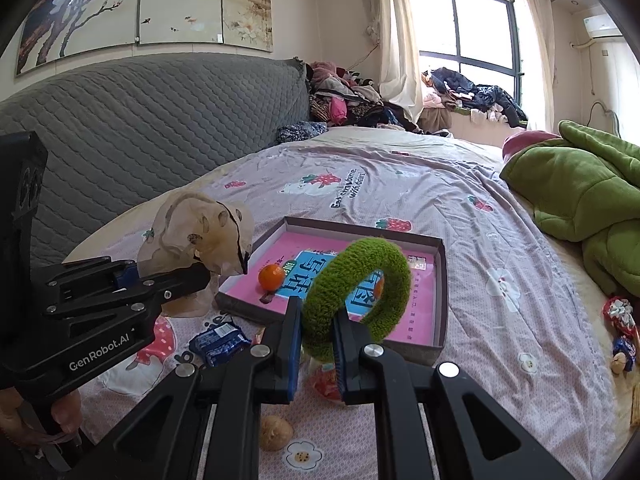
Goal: Organize objects
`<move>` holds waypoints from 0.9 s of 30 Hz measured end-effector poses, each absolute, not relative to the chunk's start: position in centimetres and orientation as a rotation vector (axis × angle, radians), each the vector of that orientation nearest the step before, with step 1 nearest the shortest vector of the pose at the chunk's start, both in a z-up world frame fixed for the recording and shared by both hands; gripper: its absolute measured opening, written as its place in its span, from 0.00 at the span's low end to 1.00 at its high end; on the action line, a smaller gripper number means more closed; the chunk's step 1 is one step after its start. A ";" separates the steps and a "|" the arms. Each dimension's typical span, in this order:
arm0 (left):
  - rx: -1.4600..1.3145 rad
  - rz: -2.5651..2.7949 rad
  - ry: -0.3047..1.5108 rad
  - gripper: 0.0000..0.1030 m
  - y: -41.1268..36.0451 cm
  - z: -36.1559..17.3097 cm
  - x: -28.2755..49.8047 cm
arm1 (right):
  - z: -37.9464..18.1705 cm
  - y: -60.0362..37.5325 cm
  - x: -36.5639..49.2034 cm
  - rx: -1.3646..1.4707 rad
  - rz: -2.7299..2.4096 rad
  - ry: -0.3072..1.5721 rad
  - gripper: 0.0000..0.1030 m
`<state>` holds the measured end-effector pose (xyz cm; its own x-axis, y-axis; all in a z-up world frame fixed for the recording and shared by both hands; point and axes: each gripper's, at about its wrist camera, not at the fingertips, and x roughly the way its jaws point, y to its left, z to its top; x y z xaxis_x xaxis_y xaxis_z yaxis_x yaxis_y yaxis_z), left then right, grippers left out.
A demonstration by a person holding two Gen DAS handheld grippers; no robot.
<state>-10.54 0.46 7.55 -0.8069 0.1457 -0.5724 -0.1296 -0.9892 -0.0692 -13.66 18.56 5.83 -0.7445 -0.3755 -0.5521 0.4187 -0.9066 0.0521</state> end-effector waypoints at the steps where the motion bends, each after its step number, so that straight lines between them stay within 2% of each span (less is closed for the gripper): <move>1: -0.906 2.858 -0.034 0.19 0.5 7.6 -10.8 | 5.9 18.6 -13.9 0.794 -2.590 0.103 0.14; 17: -0.927 2.899 -0.029 0.19 -0.6 7.6 -15.5 | 6.7 18.2 -17.9 0.787 -2.599 0.130 0.14; 27: -0.977 2.900 -0.049 0.19 -0.5 6.4 -19.7 | 5.1 18.6 -21.4 0.839 -2.609 0.143 0.14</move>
<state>-19.65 -0.53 6.39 -0.7931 0.0867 -0.6029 -0.0665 -0.9962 -0.0558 -21.41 18.61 5.08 -0.7423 -0.3375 -0.5788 0.3986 -0.9168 0.0234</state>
